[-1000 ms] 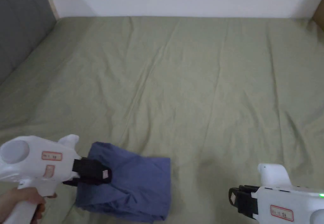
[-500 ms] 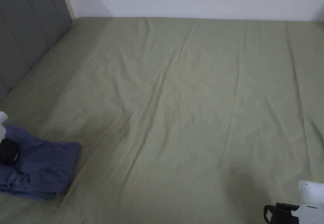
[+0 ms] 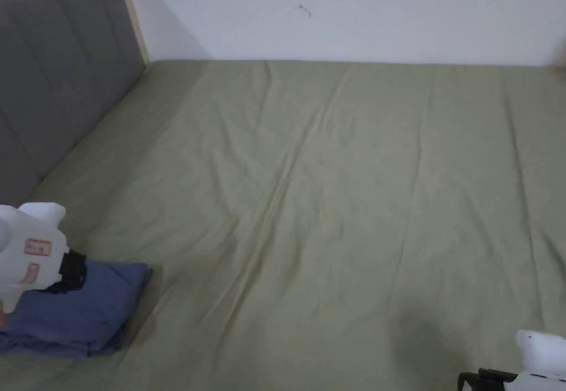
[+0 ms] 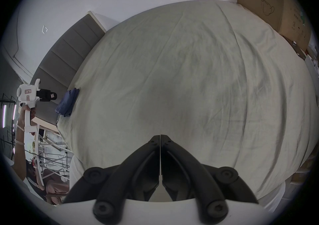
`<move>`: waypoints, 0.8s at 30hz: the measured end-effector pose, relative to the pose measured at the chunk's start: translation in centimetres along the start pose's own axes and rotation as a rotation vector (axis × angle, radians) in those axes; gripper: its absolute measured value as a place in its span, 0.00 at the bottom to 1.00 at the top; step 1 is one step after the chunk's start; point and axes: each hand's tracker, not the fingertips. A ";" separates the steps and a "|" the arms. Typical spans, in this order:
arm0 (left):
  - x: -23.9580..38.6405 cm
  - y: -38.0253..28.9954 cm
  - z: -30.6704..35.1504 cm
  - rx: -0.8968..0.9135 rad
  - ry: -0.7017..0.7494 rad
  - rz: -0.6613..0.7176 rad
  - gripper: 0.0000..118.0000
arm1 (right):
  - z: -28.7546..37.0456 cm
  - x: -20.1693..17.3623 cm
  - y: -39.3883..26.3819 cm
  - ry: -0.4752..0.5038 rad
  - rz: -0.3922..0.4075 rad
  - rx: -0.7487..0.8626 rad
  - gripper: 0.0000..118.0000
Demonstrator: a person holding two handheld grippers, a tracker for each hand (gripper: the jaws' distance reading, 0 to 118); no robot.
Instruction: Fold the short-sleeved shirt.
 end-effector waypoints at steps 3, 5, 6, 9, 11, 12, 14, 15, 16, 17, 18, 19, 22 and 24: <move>4.0 -0.9 1.6 0.043 0.044 -0.054 0.00 | 1.0 -0.2 0.1 0.002 0.010 0.028 0.00; 6.1 -1.3 3.1 0.092 0.032 -0.035 0.00 | 2.0 -0.2 0.3 0.011 0.003 0.065 0.00; 7.1 -1.5 3.7 0.133 0.043 -0.036 0.00 | 2.4 -0.2 0.4 0.013 -0.003 0.079 0.00; 10.7 -2.4 6.3 0.233 0.089 -0.053 0.00 | 4.2 -0.4 1.0 -0.020 0.023 0.166 0.00; 13.4 -3.3 8.2 0.295 0.095 -0.083 0.00 | 5.6 -1.0 1.4 -0.064 0.066 0.232 0.00; 14.4 -3.7 9.1 0.330 0.078 -0.084 0.00 | 6.3 -1.1 1.7 -0.074 0.076 0.258 0.00; 16.4 -4.5 10.6 0.404 0.080 -0.080 0.00 | 8.2 -1.6 2.1 -0.059 0.071 0.329 0.00; 17.4 -5.0 11.5 0.443 0.085 -0.072 0.00 | 9.1 -1.8 2.2 -0.064 0.072 0.367 0.00; 18.3 -5.4 12.3 0.481 0.090 -0.076 0.00 | 9.9 -2.2 2.4 -0.085 0.083 0.406 0.00; 19.3 -5.9 13.2 0.515 0.084 -0.061 0.00 | 10.9 -2.7 2.4 -0.103 0.114 0.449 0.00; 20.2 -6.3 14.0 0.557 0.074 -0.051 0.00 | 11.8 -3.1 2.5 -0.132 0.136 0.490 0.00; 21.0 -6.8 14.7 0.587 0.077 -0.053 0.00 | 12.5 -3.6 2.4 -0.158 0.156 0.524 0.00; 23.2 -8.0 16.8 0.687 0.080 -0.046 0.00 | 14.9 -5.0 2.2 -0.231 0.190 0.663 0.00; 24.6 -8.9 17.9 0.763 0.085 -0.030 0.00 | 16.2 -5.6 2.0 -0.272 0.185 0.734 0.00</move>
